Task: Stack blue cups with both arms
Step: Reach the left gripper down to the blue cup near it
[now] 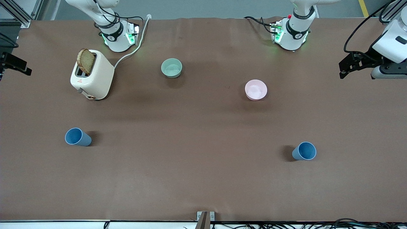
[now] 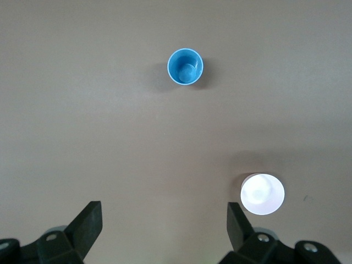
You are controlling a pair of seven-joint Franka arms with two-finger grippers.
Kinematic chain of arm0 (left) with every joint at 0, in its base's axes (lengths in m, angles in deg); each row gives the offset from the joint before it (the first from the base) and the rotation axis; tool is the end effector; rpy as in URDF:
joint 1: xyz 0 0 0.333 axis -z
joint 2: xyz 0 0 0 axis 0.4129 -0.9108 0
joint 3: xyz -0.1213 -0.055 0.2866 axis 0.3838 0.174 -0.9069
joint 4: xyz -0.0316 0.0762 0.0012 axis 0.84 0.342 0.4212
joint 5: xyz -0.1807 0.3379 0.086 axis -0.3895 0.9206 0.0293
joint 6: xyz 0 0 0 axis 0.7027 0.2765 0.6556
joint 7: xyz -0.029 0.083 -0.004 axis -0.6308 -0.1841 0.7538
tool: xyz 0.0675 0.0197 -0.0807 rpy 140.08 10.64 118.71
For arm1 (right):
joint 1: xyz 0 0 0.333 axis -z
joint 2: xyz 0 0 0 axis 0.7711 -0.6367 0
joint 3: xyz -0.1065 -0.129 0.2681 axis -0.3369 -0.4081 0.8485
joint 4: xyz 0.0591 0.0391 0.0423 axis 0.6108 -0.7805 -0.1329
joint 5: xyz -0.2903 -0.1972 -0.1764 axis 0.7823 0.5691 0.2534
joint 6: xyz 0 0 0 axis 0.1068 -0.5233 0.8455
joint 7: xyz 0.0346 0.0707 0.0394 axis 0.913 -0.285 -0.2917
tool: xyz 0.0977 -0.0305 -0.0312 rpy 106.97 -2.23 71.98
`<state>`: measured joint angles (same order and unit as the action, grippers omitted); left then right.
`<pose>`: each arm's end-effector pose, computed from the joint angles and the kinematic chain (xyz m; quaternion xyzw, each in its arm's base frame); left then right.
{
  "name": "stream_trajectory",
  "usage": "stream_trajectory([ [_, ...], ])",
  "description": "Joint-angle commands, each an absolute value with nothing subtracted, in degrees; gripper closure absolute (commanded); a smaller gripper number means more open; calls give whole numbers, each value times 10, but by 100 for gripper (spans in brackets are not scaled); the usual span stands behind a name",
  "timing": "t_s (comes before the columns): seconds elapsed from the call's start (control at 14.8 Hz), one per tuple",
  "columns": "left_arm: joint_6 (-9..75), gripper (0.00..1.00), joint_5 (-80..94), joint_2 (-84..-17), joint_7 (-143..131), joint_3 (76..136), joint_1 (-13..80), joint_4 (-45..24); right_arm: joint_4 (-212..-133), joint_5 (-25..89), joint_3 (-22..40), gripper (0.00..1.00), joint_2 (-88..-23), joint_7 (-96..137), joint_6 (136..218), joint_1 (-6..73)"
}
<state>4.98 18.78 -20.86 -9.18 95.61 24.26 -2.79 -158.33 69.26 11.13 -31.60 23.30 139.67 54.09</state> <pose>0.5272 -0.0671 0.6462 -0.9988 0.0368 -0.0155 0.0270 0.5265 -0.0662 0.6543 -0.9977 0.0423 0.0529 0.0007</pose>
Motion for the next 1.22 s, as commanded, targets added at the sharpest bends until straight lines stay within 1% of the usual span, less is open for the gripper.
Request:
stream_trajectory([
  [0.0, 38, 0, 181, -218, -104, 958, 243, -12, -1587, 702, 116, 0, -311, 236, 1395, 544],
  [0.14, 38, 0, 177, -224, -104, 957, 242, -11, -1588, 701, 116, 0, -311, 235, 1395, 544],
  [0.2, 39, 0, 178, -234, -105, 956, 239, 1, -1588, 702, 116, 0, -311, 235, 1395, 544],
  [0.34, 46, 0, 177, -287, -110, 955, 233, 36, -1588, 701, 116, 0, -311, 235, 1396, 544],
  [0.41, 76, 0, 176, -310, -113, 955, 233, 33, -1588, 701, 116, 0, -311, 235, 1396, 544],
  [0.61, 251, 0, 184, -371, -104, 952, 234, -28, -1590, 702, 116, 0, -311, 235, 1398, 545],
  [0.68, 289, 0, 186, -399, -104, 951, 233, -34, -1590, 701, 116, 0, -312, 235, 1401, 545],
  [0.88, 382, 0, 187, -478, -105, 952, 217, -35, -1612, 702, 116, 0, -320, 235, 1439, 547],
  [1.08, 428, 0, 187, -535, -105, 951, 217, -34, -1667, 702, 115, 0, -321, 234, 1508, 551],
  [1.15, 445, 2, 186, -551, -105, 951, 211, -34, -1691, 702, 115, 0, -322, 234, 1538, 555],
])
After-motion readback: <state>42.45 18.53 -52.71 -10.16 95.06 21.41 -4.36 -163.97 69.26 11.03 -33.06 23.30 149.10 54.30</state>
